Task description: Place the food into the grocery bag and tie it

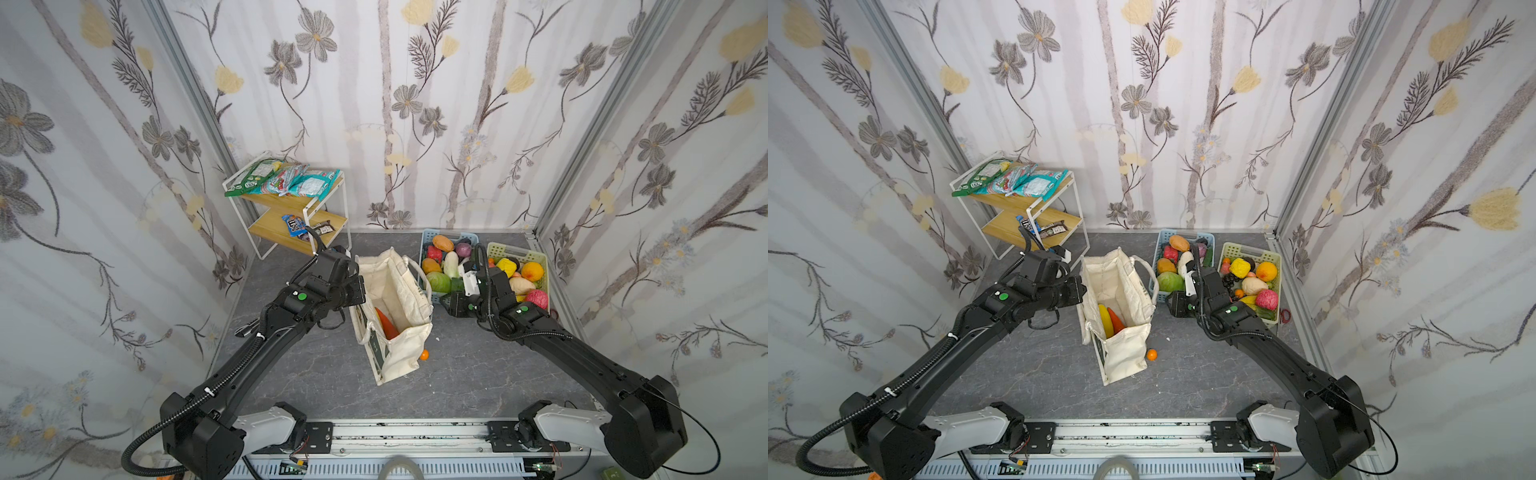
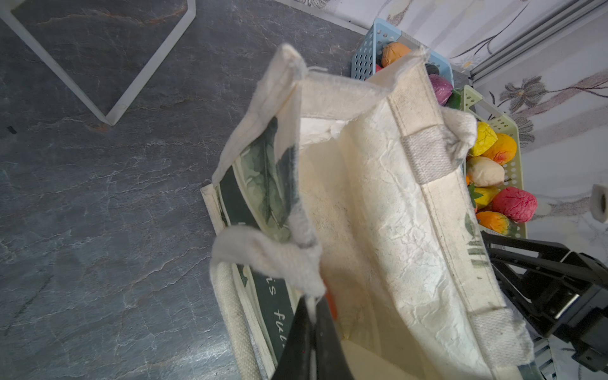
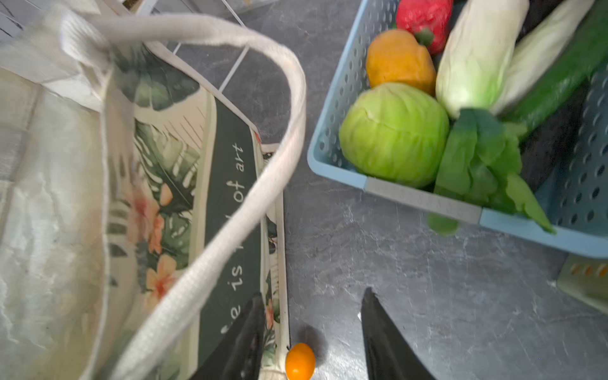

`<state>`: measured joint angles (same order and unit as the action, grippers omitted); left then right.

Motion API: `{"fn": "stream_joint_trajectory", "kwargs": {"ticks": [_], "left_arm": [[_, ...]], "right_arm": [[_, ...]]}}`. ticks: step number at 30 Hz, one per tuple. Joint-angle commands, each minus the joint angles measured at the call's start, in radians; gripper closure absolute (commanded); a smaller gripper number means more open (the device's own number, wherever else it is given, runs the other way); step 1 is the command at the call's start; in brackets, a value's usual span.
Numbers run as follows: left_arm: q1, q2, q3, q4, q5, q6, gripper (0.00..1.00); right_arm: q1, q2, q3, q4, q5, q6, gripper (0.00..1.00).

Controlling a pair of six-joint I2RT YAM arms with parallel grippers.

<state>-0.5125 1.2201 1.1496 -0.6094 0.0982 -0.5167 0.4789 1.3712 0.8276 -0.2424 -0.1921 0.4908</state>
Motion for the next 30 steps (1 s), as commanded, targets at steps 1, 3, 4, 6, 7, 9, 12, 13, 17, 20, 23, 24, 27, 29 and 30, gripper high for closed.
{"fn": "stream_joint_trajectory", "kwargs": {"ticks": [1, 3, 4, 6, 7, 9, 12, 13, 17, 20, 23, 24, 27, 29, 30], "left_arm": [[0.002, 0.000, -0.011, 0.018, 0.016, -0.021, 1.00], [0.002, -0.001, -0.014, 0.017, 0.016, -0.024, 1.00], [0.001, -0.005, -0.018, 0.019, 0.016, -0.026, 1.00], [0.001, -0.011, -0.024, 0.022, 0.015, -0.031, 1.00], [0.001, -0.014, -0.026, 0.023, 0.017, -0.033, 1.00], [0.001, -0.014, -0.027, 0.020, 0.019, -0.035, 1.00], [0.000, -0.013, -0.027, 0.018, 0.019, -0.037, 1.00], [0.000, -0.011, -0.026, 0.017, 0.019, -0.036, 1.00], [-0.001, -0.008, -0.019, 0.008, 0.027, -0.032, 1.00], [-0.001, -0.013, -0.023, 0.007, 0.022, -0.031, 1.00], [-0.001, -0.014, -0.026, 0.009, 0.021, -0.030, 1.00], [-0.001, -0.013, -0.025, 0.006, 0.022, -0.030, 1.00], [-0.001, -0.009, -0.026, 0.007, 0.027, -0.024, 1.00], [-0.001, -0.004, -0.027, 0.008, 0.028, -0.019, 1.00], [-0.002, -0.001, -0.028, 0.008, 0.028, -0.018, 1.00]], "right_arm": [[-0.006, -0.016, -0.060, 0.064, -0.042, 0.038, 0.53], [0.017, -0.020, -0.087, 0.011, -0.053, 0.021, 0.52], [0.035, -0.029, -0.116, -0.013, -0.051, 0.013, 0.51], [0.071, -0.052, -0.152, -0.046, -0.078, 0.003, 0.47], [0.089, -0.062, -0.171, -0.059, -0.099, 0.003, 0.46], [0.126, -0.093, -0.200, -0.081, -0.108, 0.014, 0.46], [0.172, -0.139, -0.249, -0.083, -0.146, 0.036, 0.45], [0.191, -0.147, -0.260, -0.082, -0.170, 0.043, 0.43], [0.282, -0.150, -0.269, -0.170, -0.102, 0.091, 0.37], [0.319, -0.138, -0.277, -0.230, -0.044, 0.135, 0.37], [0.343, -0.117, -0.279, -0.296, 0.014, 0.163, 0.37], [0.375, -0.112, -0.279, -0.315, 0.027, 0.172, 0.38], [0.423, -0.103, -0.279, -0.341, 0.038, 0.204, 0.38], [0.458, -0.098, -0.278, -0.337, 0.020, 0.228, 0.37], [0.473, -0.093, -0.278, -0.339, 0.018, 0.238, 0.37]]}}
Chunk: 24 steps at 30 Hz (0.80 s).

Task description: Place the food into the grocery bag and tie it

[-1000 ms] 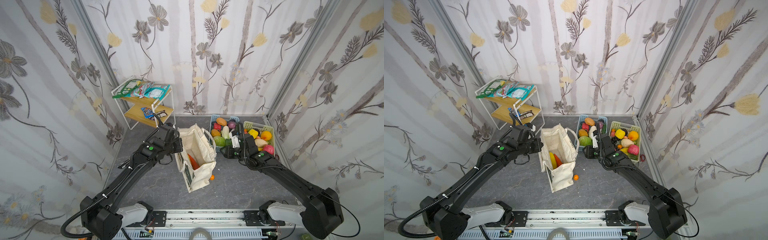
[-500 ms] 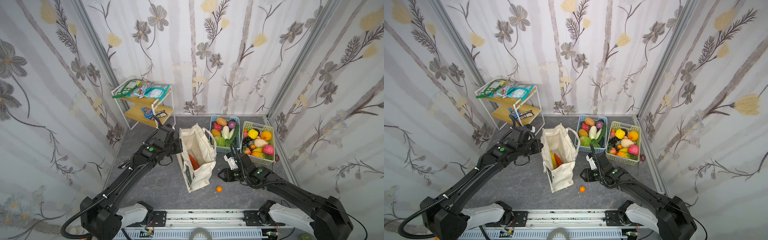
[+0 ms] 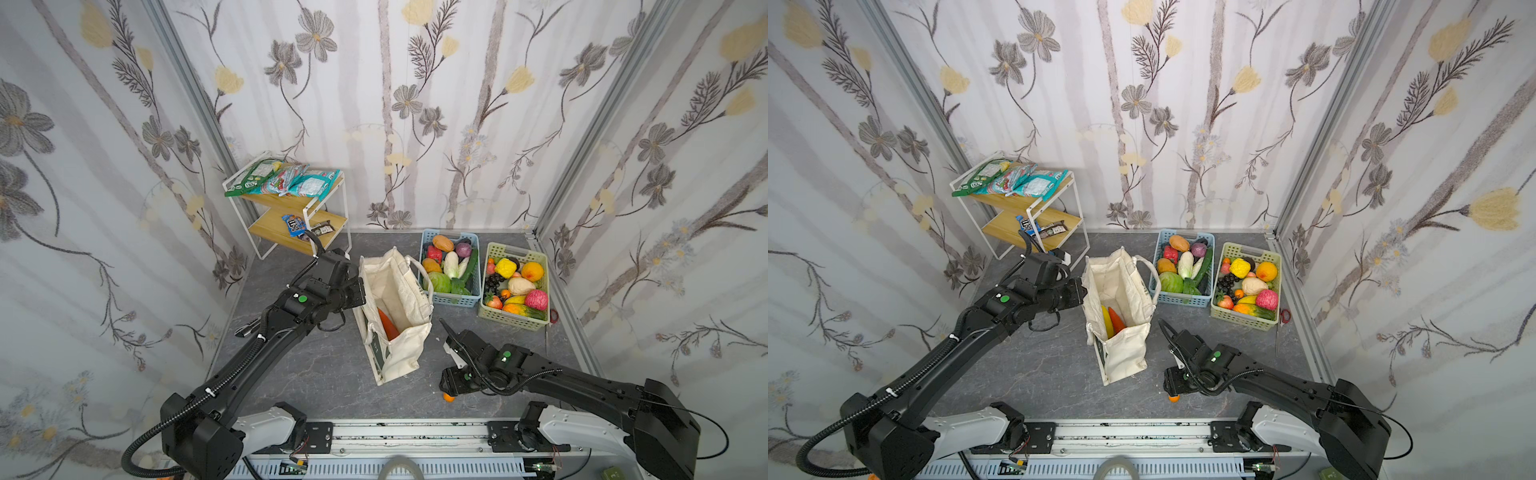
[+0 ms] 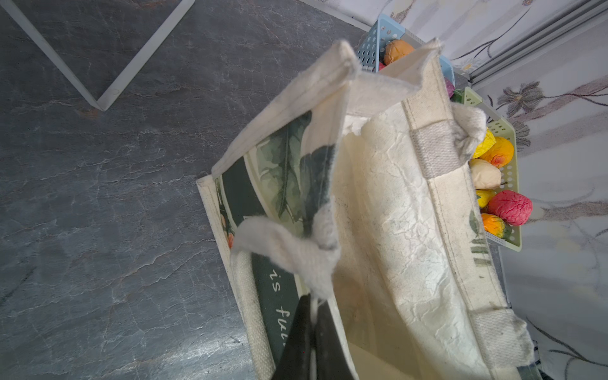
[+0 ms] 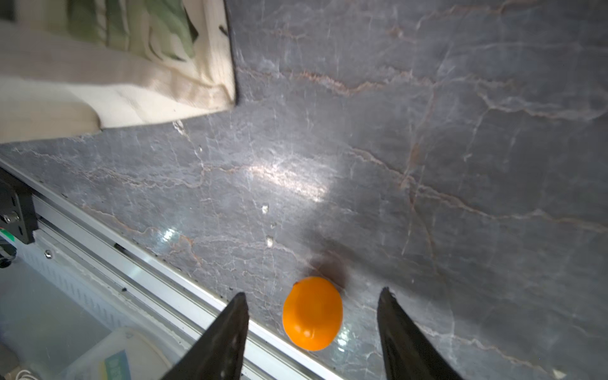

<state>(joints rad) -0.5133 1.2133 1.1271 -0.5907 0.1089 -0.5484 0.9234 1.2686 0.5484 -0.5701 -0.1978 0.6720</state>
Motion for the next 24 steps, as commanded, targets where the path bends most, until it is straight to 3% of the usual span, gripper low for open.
{"fn": "stream_joint_trajectory", "kwargs": {"ticks": [1, 6, 13, 16, 18, 24], "left_arm": [[-0.001, 0.008, -0.006, -0.009, 0.017, 0.015, 1.00], [0.000, 0.018, -0.002, -0.012, 0.025, 0.025, 1.00], [0.003, 0.029, 0.011, -0.021, 0.027, 0.044, 1.00], [0.002, 0.036, 0.010, -0.015, 0.029, 0.045, 1.00], [0.002, 0.042, 0.011, -0.008, 0.033, 0.041, 1.00], [0.002, 0.077, 0.028, -0.011, 0.038, 0.048, 1.00]], "right_arm": [[0.044, 0.021, 0.004, -0.014, 0.026, 0.068, 0.37], [0.120, 0.088, -0.025, -0.022, 0.036, 0.130, 0.41], [0.186, 0.147, -0.058, 0.028, 0.005, 0.183, 0.66], [0.179, 0.146, -0.031, 0.008, 0.031, 0.167, 0.61], [0.136, 0.139, 0.005, -0.011, 0.057, 0.140, 0.53], [0.000, 0.063, 0.109, -0.103, 0.099, 0.061, 0.42]]}}
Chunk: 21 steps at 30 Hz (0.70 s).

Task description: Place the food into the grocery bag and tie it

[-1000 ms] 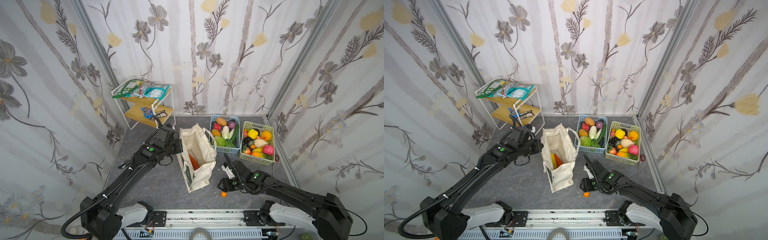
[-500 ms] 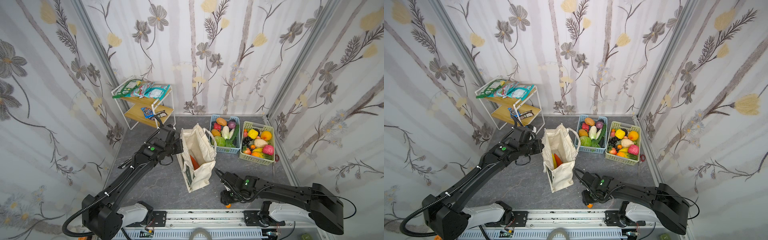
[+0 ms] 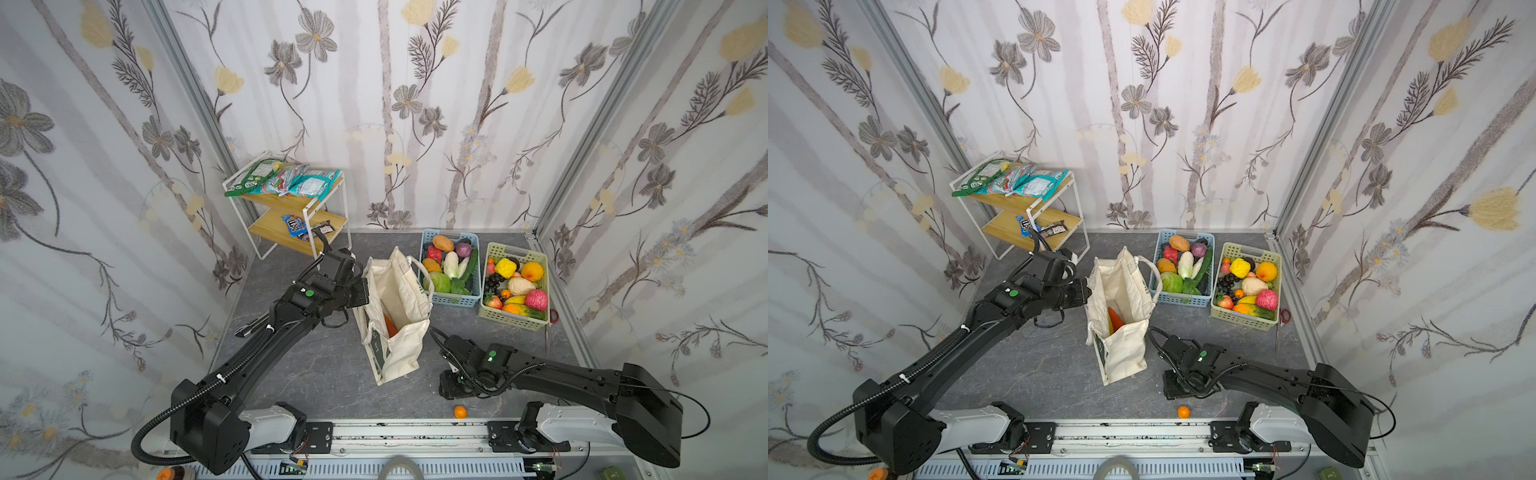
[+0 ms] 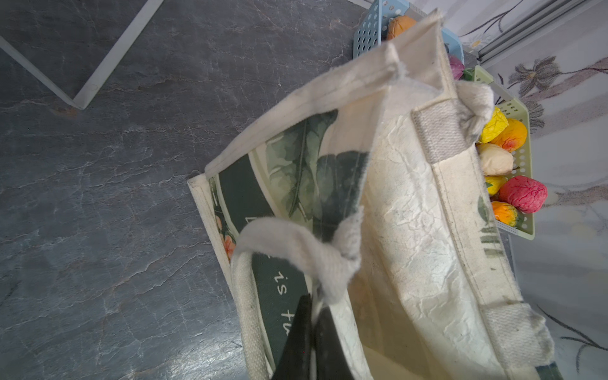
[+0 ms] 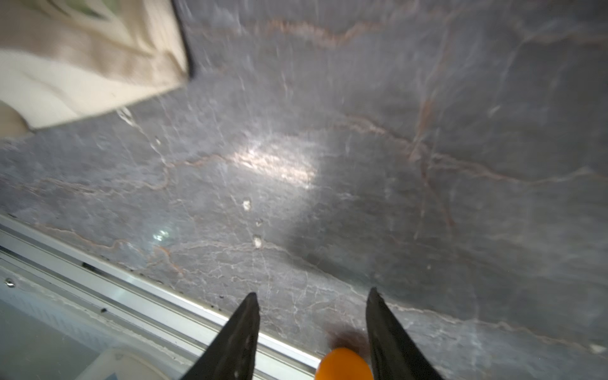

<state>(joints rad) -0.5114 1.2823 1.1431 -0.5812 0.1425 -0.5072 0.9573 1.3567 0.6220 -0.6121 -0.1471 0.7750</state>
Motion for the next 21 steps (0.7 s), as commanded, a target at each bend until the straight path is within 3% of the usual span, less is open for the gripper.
{"fn": "stream_joint_trajectory", "kwargs": {"ticks": [1, 11, 21], "left_arm": [[0.001, 0.009, 0.014, -0.024, 0.003, 0.010, 1.00], [0.000, 0.023, 0.007, -0.016, 0.017, 0.012, 1.00], [0.001, 0.031, 0.001, 0.000, 0.034, 0.010, 1.00]], "right_arm": [[-0.042, -0.032, 0.046, -0.085, 0.051, -0.052, 0.41], [0.017, -0.149, 0.044, -0.294, 0.013, 0.007, 0.33], [0.129, -0.090, -0.028, -0.100, -0.057, 0.113, 0.32]]}}
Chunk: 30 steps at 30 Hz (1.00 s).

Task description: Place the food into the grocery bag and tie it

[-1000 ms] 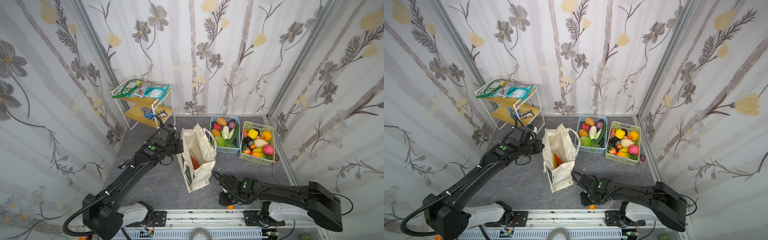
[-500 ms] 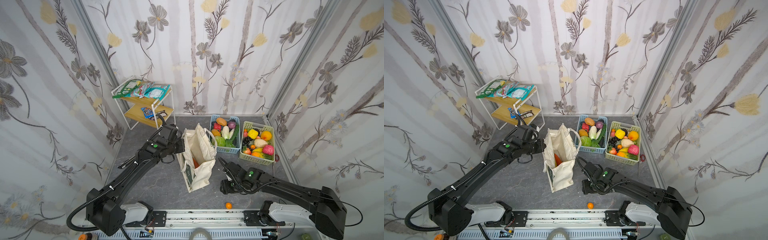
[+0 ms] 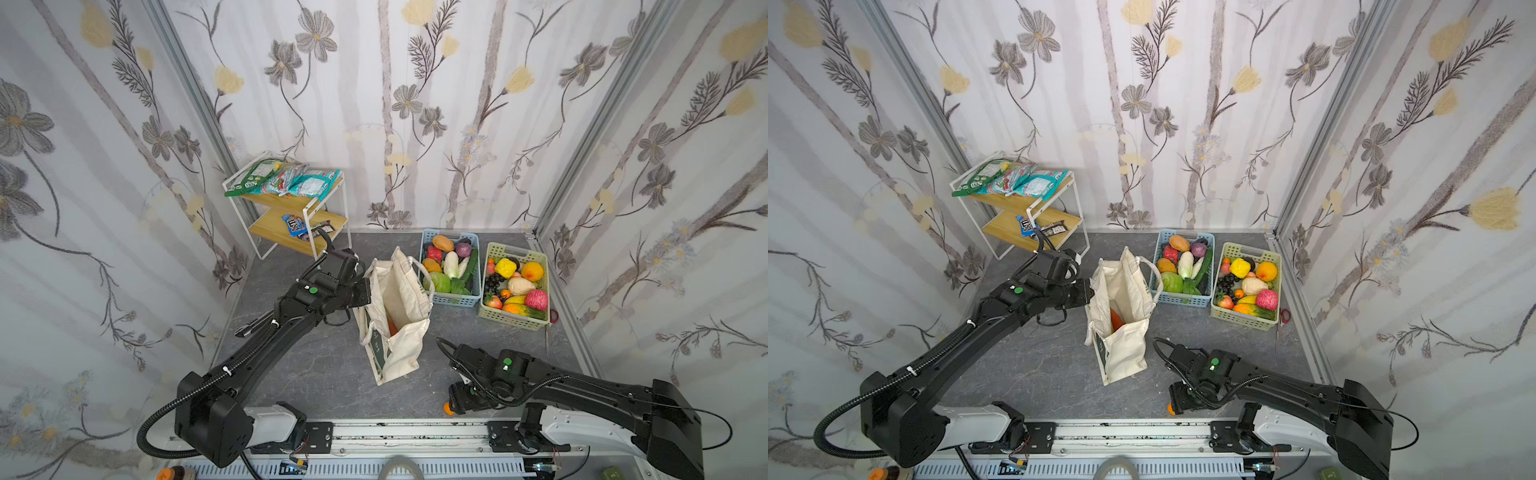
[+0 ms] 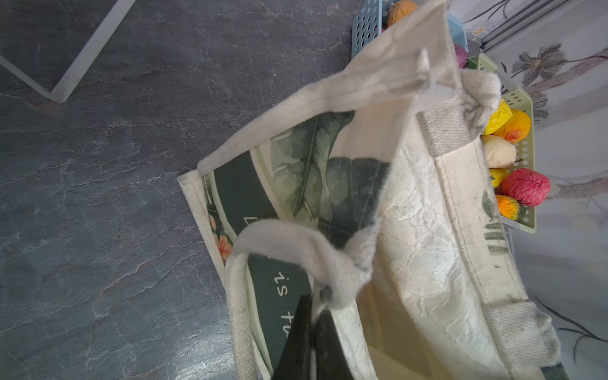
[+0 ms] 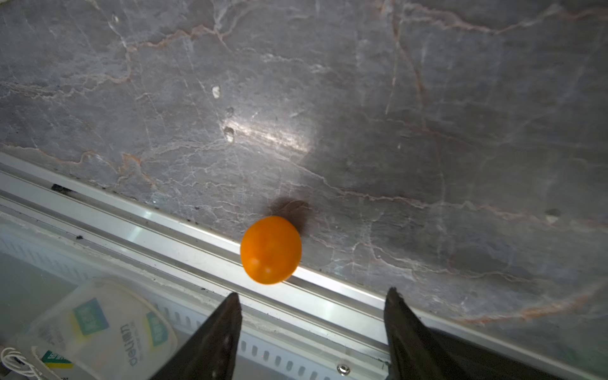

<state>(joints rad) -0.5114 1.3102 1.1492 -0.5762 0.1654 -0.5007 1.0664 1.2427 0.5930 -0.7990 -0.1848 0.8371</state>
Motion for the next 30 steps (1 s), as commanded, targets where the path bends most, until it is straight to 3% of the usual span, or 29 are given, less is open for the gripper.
{"fn": "stream_joint_trajectory", "kwargs": {"ticks": [1, 4, 19, 30], "left_arm": [[0.001, 0.002, -0.004, -0.005, 0.011, 0.004, 1.00], [0.001, 0.001, -0.005, -0.006, 0.013, 0.004, 1.00], [0.001, -0.014, -0.017, -0.007, 0.005, 0.002, 1.00], [0.001, -0.012, -0.021, -0.003, 0.009, -0.002, 1.00]], "right_arm": [[0.026, 0.037, 0.002, 0.095, -0.018, 0.052, 0.31], [0.045, 0.061, 0.003, 0.124, -0.024, 0.059, 0.32], [0.069, 0.132, -0.052, 0.193, 0.008, 0.070, 0.55], [0.068, 0.168, -0.030, 0.214, 0.040, 0.062, 0.59]]}}
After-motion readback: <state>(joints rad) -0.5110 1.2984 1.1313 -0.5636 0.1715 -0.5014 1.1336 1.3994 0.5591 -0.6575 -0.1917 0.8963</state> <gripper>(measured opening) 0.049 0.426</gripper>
